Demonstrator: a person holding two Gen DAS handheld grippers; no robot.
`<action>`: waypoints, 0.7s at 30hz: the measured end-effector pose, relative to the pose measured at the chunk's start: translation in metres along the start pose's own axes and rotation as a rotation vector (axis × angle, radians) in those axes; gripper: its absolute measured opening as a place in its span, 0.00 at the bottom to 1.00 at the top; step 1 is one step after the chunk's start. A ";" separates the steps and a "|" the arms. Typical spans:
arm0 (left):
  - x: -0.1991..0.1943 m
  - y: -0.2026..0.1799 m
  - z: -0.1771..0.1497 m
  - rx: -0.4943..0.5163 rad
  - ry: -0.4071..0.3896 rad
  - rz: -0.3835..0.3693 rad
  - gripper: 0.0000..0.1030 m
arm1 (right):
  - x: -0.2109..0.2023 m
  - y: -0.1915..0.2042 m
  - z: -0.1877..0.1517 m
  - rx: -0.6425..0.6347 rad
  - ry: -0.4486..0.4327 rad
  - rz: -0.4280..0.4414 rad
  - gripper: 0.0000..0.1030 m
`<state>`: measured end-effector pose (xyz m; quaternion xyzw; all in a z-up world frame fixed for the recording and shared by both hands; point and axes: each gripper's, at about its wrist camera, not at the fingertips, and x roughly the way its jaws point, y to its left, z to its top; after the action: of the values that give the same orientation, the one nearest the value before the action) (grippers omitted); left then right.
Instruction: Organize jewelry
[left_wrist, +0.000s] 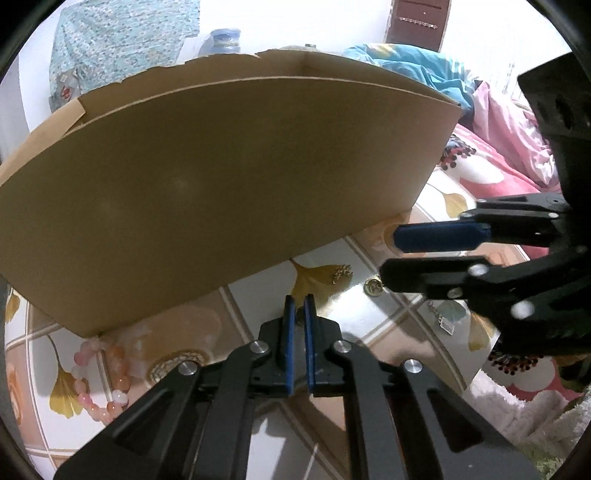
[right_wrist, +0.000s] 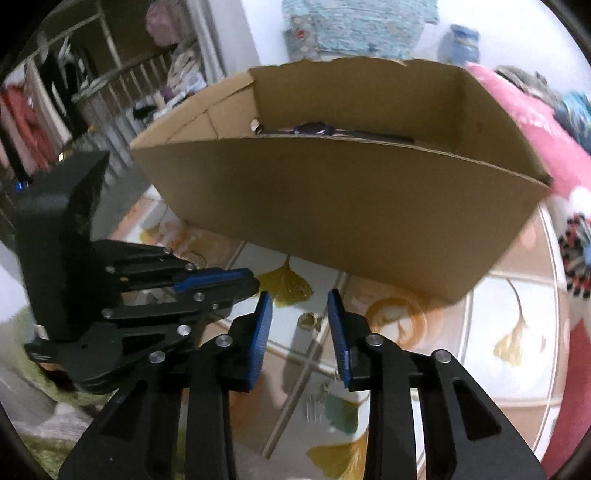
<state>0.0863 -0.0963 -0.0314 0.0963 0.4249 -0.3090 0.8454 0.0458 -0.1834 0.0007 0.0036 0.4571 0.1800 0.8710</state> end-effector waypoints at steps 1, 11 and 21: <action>0.000 0.000 0.000 -0.004 -0.002 -0.002 0.02 | 0.003 0.003 0.002 -0.021 0.004 -0.009 0.25; -0.013 0.009 -0.001 -0.033 -0.038 -0.020 0.01 | 0.018 0.014 0.005 -0.106 0.028 -0.056 0.21; -0.024 0.011 0.002 -0.063 -0.067 -0.037 0.01 | 0.033 0.016 0.007 -0.149 0.052 -0.097 0.16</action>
<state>0.0835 -0.0777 -0.0128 0.0512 0.4078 -0.3142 0.8558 0.0637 -0.1566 -0.0187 -0.0880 0.4646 0.1714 0.8643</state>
